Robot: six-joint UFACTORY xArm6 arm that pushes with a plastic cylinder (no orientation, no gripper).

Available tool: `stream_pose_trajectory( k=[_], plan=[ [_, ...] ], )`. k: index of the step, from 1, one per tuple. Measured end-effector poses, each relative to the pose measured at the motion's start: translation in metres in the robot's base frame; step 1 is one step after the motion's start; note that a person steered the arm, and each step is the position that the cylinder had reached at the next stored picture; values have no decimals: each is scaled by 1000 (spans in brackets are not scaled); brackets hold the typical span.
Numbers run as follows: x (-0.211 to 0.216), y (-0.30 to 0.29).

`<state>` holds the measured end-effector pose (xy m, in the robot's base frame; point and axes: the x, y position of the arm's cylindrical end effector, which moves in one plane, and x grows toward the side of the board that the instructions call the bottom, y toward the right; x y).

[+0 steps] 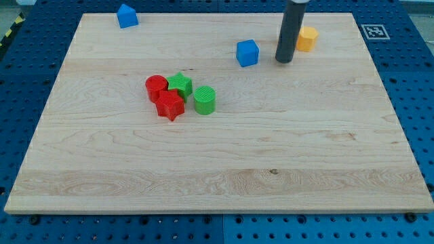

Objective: Push the blue cube to the top center

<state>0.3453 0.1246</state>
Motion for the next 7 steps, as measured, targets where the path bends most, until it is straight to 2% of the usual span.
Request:
stream_pose_trajectory(
  k=[2, 7],
  plan=[
    [5, -74],
    [-66, -77]
  ],
)
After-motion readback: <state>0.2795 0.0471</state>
